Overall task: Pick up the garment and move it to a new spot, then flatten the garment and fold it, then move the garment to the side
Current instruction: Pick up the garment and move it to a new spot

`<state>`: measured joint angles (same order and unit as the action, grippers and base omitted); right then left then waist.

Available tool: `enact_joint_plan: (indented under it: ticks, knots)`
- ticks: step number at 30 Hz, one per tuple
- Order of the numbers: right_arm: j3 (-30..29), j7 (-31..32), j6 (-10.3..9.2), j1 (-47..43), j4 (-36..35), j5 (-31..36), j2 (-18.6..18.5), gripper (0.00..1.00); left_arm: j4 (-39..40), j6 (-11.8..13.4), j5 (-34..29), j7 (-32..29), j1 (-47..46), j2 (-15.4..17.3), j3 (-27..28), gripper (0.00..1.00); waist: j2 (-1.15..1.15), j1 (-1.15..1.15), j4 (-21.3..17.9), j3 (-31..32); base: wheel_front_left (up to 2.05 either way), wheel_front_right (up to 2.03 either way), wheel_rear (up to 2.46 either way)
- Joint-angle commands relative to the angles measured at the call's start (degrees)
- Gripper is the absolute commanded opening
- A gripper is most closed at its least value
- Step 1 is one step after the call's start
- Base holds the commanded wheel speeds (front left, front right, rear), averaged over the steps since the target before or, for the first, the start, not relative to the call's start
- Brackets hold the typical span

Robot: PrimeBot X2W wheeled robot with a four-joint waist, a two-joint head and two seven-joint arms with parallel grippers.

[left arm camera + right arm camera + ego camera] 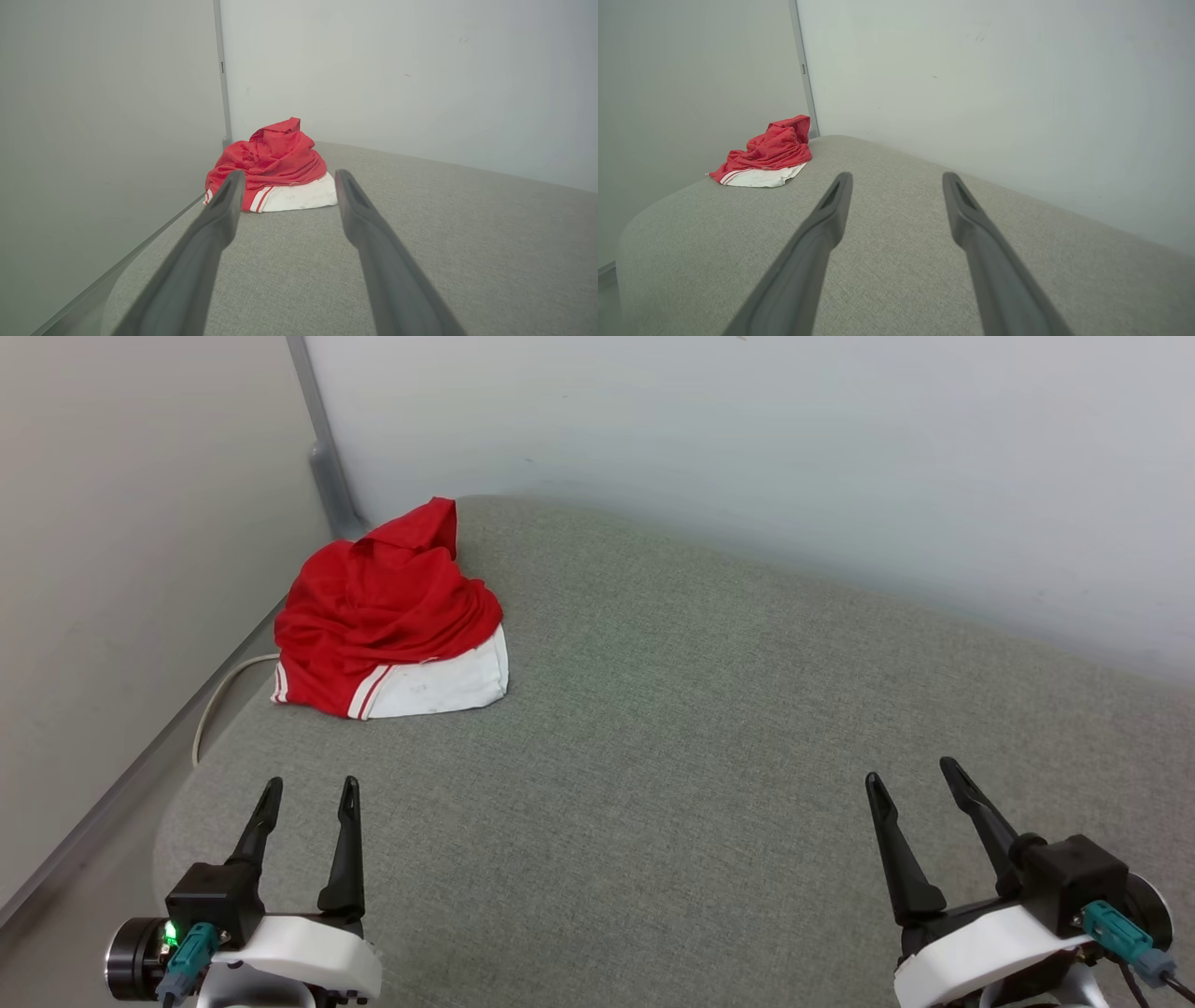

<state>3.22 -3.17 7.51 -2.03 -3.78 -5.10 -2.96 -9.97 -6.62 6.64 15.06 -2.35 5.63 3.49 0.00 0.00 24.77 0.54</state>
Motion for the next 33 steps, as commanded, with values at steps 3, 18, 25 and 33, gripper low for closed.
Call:
enact_joint_plan:
  ticks: [3,18,25,33]
  knots:
    - [0.16,-0.07,-0.04,0.90,-0.04,-0.45,0.13,1.00,-0.08,0.08,-0.11,0.17,-0.33,0.36,0.18,1.00,0.00,0.00,-0.15,-0.08,0.00,0.00,0.00]
    - [1.25,2.22,-0.04,8.75,-3.52,2.44,0.09,1.00,-8.77,-0.68,12.00,-7.53,-21.30,4.75,3.68,1.00,0.00,0.00,-7.19,-16.14,0.00,0.00,0.00]
    - [1.58,1.39,-0.04,13.56,-3.76,3.54,0.10,1.00,-17.41,-0.88,20.91,-21.60,-32.21,11.49,3.19,1.00,0.00,0.00,-11.25,-23.84,0.00,0.00,0.00]
    - [2.41,0.56,-0.04,17.86,-3.55,4.13,0.07,1.00,-25.76,-0.91,25.95,-32.78,-42.03,20.51,0.59,1.00,0.00,0.00,-14.65,-31.36,0.00,0.00,0.00]
